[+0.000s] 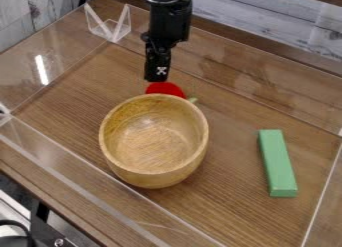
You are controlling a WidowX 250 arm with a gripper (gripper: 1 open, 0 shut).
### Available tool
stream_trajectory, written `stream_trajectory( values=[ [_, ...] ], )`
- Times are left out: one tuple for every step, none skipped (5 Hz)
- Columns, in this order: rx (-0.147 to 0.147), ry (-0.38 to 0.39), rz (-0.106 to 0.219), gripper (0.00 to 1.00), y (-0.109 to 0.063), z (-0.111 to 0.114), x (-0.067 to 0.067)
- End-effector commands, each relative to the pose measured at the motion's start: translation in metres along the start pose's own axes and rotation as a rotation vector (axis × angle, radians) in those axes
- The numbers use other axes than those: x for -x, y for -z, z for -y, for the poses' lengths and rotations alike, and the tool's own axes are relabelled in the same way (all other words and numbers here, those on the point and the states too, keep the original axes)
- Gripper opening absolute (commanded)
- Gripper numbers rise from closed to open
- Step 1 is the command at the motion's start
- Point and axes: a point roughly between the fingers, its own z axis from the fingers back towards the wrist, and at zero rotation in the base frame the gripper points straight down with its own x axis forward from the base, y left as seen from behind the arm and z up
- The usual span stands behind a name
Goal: Move the red fruit to the left
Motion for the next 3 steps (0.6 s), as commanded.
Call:
stream_trajectory(
  values=[
    [-0.054,-0.044,0.025,0.00,-0.018,-0.002,0.001],
    [-0.048,-0.062,0.022,0.00,-0.002,-0.003,-0.005],
    [-0.052,-0.109,0.024,0.00,0.004,-0.005,-0.007]
  ],
)
